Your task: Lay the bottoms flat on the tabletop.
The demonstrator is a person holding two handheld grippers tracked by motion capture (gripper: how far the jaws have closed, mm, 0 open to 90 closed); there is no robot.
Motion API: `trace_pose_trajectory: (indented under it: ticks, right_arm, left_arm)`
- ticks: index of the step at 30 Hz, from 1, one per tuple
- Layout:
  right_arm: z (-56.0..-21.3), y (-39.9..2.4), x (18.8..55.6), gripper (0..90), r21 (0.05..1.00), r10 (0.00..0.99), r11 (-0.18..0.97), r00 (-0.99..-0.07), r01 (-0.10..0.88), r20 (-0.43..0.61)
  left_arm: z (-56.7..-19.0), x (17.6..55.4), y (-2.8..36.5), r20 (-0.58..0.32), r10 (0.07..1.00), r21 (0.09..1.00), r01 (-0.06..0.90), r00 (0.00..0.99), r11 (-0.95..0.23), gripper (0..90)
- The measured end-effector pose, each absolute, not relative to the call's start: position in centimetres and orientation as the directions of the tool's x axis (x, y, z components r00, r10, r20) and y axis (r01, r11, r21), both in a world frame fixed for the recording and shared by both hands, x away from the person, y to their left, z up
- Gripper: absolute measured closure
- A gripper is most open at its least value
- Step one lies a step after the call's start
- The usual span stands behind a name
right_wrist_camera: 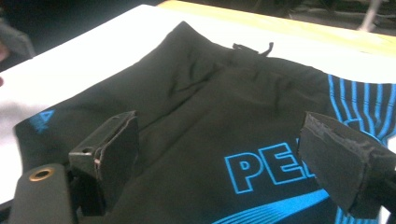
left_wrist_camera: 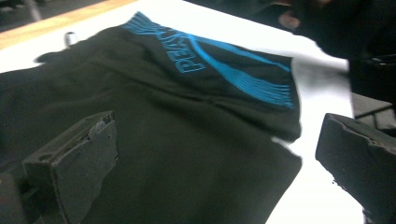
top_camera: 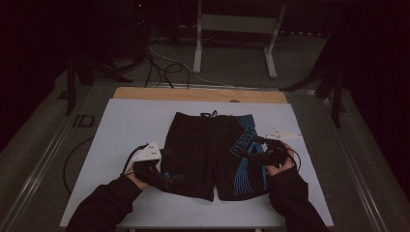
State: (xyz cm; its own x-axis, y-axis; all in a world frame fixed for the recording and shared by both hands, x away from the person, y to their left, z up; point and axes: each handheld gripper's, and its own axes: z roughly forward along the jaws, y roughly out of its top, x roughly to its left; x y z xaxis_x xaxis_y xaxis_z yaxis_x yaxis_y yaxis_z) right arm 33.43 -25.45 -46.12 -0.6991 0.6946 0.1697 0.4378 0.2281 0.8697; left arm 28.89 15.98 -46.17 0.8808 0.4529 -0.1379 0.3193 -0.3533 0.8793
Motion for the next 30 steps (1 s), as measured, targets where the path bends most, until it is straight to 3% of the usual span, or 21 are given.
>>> trace_pose_trajectory:
  ticks: [18,30]
  right_arm:
    - [-48.3,-26.5,30.2,9.8,0.863,0.650,0.275,-0.743,0.424,0.158]
    - [-49.5,-28.4,27.3,9.6,0.846,0.656,0.286,-0.736,0.450,0.170]
  left_arm:
    - [-48.1,25.8,23.1,-0.149,0.535,0.859,0.376,0.832,-0.346,0.3]
    - [-49.5,24.6,25.1,-0.120,0.579,0.832,0.400,0.806,-0.384,0.3]
